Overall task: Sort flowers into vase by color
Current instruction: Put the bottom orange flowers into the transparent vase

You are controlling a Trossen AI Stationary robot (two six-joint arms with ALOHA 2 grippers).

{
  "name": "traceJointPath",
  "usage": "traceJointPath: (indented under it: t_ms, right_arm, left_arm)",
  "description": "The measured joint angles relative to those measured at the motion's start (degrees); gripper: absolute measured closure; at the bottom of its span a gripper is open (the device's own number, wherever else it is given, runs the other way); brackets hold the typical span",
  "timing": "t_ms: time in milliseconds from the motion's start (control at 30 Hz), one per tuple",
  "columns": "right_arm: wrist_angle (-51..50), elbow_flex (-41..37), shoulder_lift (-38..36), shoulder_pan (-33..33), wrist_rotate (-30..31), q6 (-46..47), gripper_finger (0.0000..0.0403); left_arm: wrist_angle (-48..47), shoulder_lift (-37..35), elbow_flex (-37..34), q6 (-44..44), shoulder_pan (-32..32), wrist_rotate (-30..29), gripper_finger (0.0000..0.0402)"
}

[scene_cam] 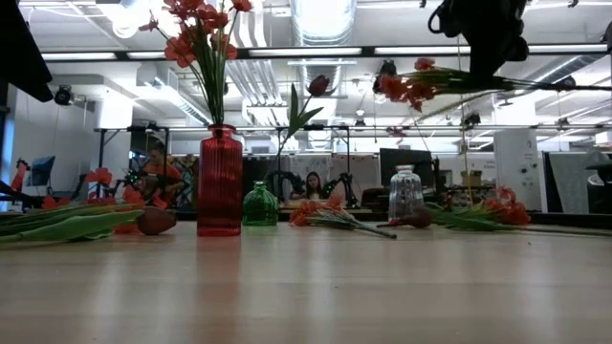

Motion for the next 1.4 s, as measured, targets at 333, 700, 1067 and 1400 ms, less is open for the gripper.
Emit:
traceJointPath:
  t_ms: [333,700,1067,1400]
  right_arm:
    - [5.4,1.7,-0.5,0.0,0.0,-3.6,0.0374]
    - [26.7,-0.9,-0.9,0.0,0.1,-14.6,0.0374]
    - [57.0,-16.2,-7.7,0.0,0.0,-23.4,0.0374]
    - [87.4,-31.2,-11.8,-0.2,0.8,-28.6,0.0374]
  left_arm:
    - [0.0,0.0,0.0,0.0,0.0,0.0,0.0151]
    - [0.0,0.0,0.0,0.0,0.0,0.0,0.0151]
    - [0.3,0.0,0.0,0.0,0.0,-0.3,0.0151]
    - [0.0,0.0,0.0,0.0,0.0,-0.4,0.0151]
